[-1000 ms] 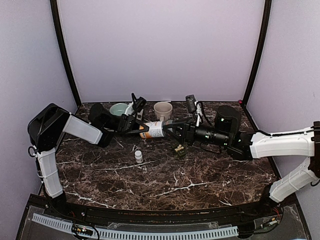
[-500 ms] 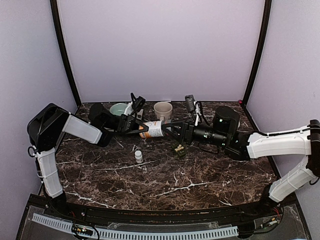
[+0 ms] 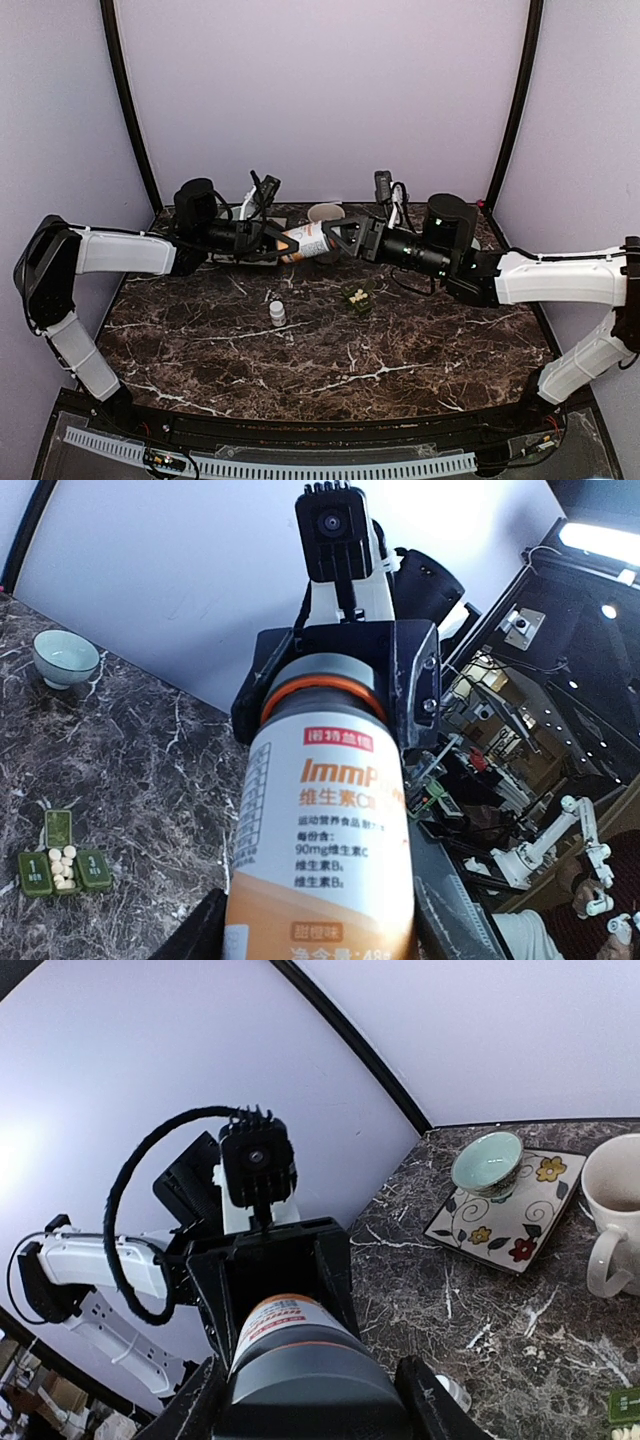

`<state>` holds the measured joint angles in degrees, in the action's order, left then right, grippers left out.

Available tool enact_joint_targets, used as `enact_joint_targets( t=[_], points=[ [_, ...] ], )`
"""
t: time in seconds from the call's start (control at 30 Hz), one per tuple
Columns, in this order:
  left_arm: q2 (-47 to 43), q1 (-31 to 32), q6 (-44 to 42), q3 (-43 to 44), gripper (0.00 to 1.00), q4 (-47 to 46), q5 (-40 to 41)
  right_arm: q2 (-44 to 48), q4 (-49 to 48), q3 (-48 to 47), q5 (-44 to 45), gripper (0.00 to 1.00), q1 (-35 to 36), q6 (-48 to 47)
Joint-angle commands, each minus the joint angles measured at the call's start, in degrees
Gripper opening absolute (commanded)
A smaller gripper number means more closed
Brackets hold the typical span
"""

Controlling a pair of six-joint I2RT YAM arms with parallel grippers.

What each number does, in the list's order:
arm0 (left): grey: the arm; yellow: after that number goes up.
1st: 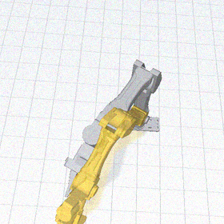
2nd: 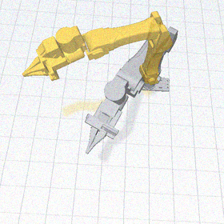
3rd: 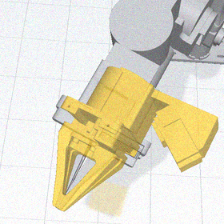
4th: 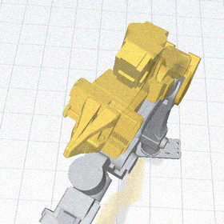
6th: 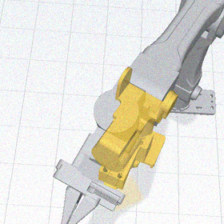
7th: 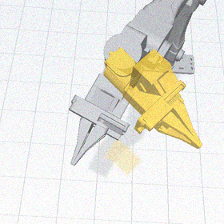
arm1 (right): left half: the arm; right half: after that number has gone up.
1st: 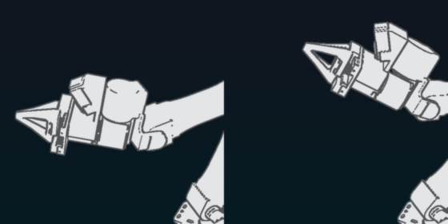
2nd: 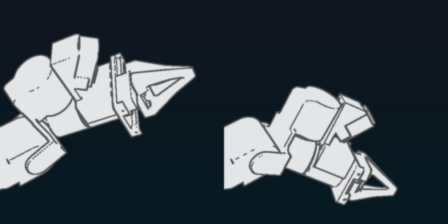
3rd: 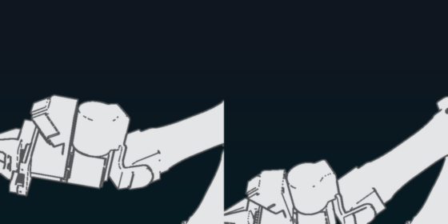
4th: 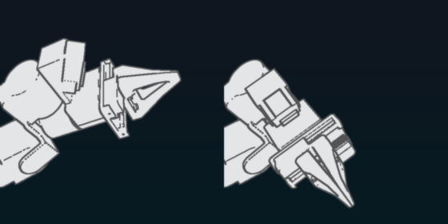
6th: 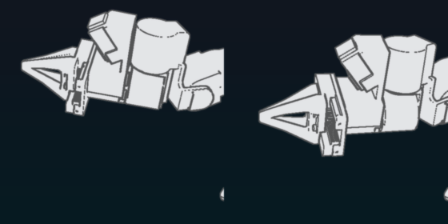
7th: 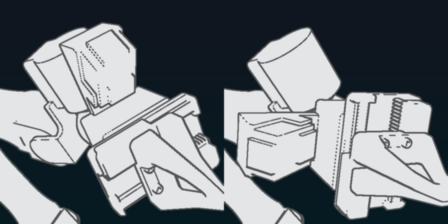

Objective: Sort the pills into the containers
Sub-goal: Screw the lid of the pill bottle onto the pill bottle.

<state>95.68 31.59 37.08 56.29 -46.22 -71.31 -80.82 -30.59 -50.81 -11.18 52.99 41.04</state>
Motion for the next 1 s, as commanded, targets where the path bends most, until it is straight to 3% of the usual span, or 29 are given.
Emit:
enact_joint_targets(
  t=[0.0,0.37,0.97],
  points=[
    [-4.61,8.65,-16.49,2.95,0.00,15.40,7.79,-4.01,5.43,-3.37,0.38,0.15,2.71,6.29],
    [-11.71,9.47,-27.89,1.46,0.00,22.67,17.45,-5.77,11.13,-6.60,-3.49,0.12,3.66,12.19],
    [-13.39,9.15,-25.56,1.66,0.00,24.75,10.16,0.11,25.92,-7.90,-4.59,0.19,4.13,-8.08]
  ],
)
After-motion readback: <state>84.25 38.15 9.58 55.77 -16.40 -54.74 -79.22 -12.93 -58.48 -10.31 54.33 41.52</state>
